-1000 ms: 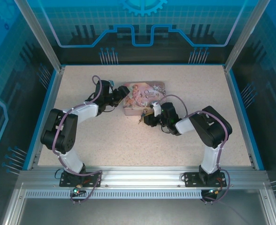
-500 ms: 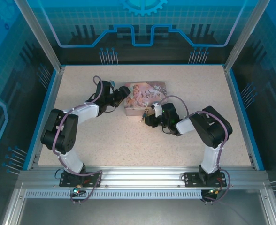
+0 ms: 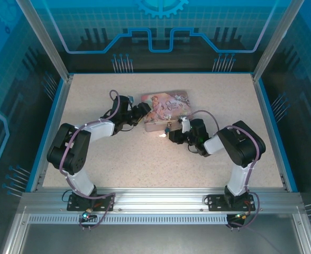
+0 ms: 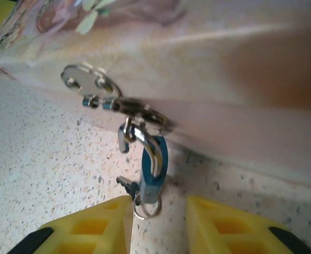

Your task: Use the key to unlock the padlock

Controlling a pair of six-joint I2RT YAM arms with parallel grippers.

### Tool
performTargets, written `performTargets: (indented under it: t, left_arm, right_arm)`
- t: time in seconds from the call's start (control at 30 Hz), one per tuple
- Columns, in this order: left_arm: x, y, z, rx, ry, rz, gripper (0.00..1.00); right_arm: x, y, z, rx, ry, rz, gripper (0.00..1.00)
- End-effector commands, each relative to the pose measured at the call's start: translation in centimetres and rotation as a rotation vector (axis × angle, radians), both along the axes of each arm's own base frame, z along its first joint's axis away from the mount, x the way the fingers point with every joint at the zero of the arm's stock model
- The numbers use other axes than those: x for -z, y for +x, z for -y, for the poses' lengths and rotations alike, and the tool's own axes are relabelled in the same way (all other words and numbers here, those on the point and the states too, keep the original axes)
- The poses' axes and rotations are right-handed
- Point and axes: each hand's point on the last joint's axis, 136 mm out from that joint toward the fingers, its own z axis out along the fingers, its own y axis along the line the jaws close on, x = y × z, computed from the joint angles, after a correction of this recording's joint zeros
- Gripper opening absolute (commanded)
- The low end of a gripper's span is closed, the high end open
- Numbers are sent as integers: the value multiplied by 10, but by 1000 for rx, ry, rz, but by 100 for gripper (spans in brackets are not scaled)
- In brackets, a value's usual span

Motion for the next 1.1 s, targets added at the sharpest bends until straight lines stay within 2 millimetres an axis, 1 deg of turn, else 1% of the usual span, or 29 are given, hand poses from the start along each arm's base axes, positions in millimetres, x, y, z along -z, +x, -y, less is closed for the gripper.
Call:
performTargets:
  t: [0.0, 0.13, 0.27, 0.53, 0.73, 0.9, 1.07]
  left_arm:
    - [-16, -5, 8, 7, -20, 41, 70]
    - [-13, -8, 10, 10, -19, 35, 71]
    - [-12, -8, 9, 5, -21, 36, 70]
    - [-12, -8, 11, 10, -22, 36, 70]
    - [-12, -7, 14, 15, -27, 35, 70]
    - [-12, -7, 15, 15, -24, 34, 70]
    - [-12, -8, 15, 17, -25, 35, 70]
  right_arm:
    - [-2, -6, 3, -9, 44, -27, 33]
    - [-8, -4, 5, -11, 90, -14, 34]
    - [-5, 0, 7, -2, 108, -33, 33]
    - [-3, 5, 4, 0, 123, -42, 29]
    - [-6, 10, 0, -5, 150, -40, 26]
    - [-4, 10, 2, 9, 146, -41, 19]
    - [-4, 9, 6, 33, 149, -47, 7]
